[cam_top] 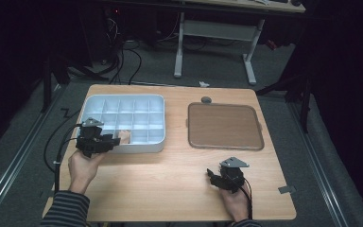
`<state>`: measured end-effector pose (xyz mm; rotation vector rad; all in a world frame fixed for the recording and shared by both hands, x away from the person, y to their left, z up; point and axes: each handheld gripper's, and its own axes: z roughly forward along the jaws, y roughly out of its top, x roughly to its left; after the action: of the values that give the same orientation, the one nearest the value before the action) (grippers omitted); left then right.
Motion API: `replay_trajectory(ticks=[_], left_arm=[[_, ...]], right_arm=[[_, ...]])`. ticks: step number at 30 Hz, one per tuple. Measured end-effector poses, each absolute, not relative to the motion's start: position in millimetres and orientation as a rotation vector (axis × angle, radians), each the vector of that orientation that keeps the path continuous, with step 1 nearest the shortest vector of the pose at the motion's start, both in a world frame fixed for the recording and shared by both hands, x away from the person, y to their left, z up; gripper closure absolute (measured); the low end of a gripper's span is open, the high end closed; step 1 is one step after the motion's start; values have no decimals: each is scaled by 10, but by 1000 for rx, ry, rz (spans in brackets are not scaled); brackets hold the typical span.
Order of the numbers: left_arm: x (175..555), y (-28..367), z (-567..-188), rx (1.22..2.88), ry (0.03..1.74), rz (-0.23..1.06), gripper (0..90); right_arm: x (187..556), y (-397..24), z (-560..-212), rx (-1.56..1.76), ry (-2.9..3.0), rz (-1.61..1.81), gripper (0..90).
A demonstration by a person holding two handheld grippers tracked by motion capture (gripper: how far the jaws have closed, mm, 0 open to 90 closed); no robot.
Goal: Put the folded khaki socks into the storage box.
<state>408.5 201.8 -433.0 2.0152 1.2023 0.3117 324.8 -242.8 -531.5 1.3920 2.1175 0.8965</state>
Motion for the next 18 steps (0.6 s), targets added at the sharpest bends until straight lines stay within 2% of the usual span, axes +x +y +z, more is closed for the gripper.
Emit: replay_trajectory(ticks=[18], left_arm=[[3908,1845,-4385,2020,1166,301,544]], right_arm=[[3250,-2431,-5316,1391,2121,903,353]])
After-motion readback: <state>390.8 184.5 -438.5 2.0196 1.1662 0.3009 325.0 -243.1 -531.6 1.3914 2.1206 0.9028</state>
